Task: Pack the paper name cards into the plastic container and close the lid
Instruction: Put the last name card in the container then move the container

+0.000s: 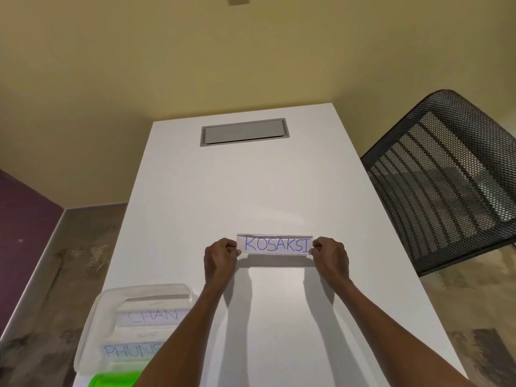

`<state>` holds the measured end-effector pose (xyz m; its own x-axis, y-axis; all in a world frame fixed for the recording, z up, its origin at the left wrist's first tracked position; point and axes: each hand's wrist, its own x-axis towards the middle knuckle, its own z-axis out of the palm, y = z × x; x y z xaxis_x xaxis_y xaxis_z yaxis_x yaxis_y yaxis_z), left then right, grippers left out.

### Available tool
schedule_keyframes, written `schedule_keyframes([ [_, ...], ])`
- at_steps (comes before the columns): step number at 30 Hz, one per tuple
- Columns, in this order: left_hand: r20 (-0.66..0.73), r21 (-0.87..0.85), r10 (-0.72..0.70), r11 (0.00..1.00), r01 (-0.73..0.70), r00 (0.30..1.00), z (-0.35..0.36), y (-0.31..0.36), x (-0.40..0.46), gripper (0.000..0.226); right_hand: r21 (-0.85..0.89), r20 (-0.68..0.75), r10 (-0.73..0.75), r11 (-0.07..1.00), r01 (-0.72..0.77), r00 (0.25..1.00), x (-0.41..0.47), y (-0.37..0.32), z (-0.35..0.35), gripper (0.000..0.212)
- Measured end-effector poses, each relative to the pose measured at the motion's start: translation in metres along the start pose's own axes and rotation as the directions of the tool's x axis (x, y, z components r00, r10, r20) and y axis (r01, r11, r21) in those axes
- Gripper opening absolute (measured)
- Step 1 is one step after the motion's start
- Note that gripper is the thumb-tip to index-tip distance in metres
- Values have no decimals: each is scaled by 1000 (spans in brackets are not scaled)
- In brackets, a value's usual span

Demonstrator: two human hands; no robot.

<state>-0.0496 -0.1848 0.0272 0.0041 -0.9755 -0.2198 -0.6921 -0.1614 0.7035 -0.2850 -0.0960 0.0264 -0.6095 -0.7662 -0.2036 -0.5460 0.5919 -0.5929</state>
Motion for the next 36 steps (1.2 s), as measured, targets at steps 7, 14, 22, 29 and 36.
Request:
schedule_keyframes([
  [7,6,86,-6,996,6,1000,24,-16,-8,2,-48,-14,24,999,-25,1000,-2,22,12,23],
  [14,1,135,-30,990,30,1000,37,-29,-9,3,-97,7,0,995,0,1000,-2,32,21,26],
  [22,29,139,-77,988,72,997,41,-37,-10,3,-95,55,0,995,5,998,-1,37,30,27],
  [29,42,113,-100,989,95,994,43,-38,-12,8,-83,64,11,997,-5,998,-1,40,33,26],
  [36,69,73,-94,993,89,993,41,-37,-17,16,-26,64,65,998,-64,996,0,44,36,13],
])
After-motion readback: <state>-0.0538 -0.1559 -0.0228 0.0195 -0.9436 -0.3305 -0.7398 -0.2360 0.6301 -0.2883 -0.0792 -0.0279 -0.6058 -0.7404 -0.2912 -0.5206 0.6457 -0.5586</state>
